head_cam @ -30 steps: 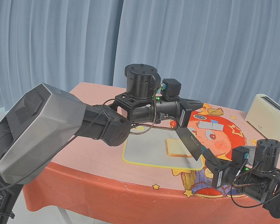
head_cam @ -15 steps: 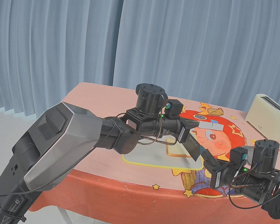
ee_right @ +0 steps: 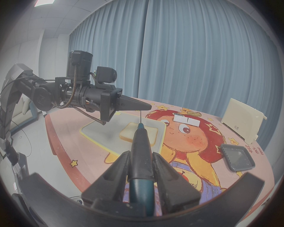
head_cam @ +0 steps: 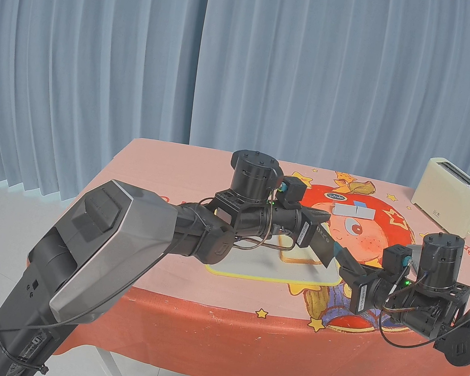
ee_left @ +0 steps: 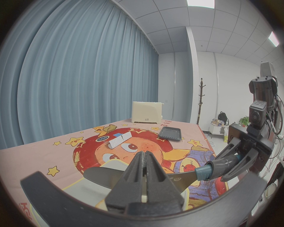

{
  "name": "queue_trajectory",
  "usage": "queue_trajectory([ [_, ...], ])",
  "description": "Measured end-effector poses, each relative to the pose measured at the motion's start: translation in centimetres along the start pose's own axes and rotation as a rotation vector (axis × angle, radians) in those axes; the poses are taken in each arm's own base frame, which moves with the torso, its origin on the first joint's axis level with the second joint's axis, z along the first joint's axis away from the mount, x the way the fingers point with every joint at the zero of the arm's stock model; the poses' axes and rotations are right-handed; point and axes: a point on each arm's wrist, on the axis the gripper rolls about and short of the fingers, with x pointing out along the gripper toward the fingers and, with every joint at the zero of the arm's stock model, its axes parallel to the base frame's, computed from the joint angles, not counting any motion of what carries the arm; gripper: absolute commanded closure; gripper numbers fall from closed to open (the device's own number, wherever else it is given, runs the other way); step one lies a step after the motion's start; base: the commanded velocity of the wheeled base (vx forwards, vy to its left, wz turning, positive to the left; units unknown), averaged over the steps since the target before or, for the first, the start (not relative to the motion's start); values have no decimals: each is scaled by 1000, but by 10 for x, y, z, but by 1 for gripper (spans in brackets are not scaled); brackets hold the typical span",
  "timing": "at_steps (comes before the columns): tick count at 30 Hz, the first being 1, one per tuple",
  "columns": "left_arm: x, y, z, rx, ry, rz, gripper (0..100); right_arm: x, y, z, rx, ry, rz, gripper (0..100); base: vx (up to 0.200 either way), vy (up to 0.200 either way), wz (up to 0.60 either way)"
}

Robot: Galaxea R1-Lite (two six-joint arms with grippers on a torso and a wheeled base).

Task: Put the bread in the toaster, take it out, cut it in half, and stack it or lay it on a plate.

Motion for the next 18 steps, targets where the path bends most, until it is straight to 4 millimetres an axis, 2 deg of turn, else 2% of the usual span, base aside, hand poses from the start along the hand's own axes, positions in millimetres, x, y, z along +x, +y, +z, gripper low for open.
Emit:
queue_trajectory([
  [18, -1, 5, -5, -6, 9, 11, 100, 4, 2, -6, -4, 10, 2, 100, 0, 0, 0],
])
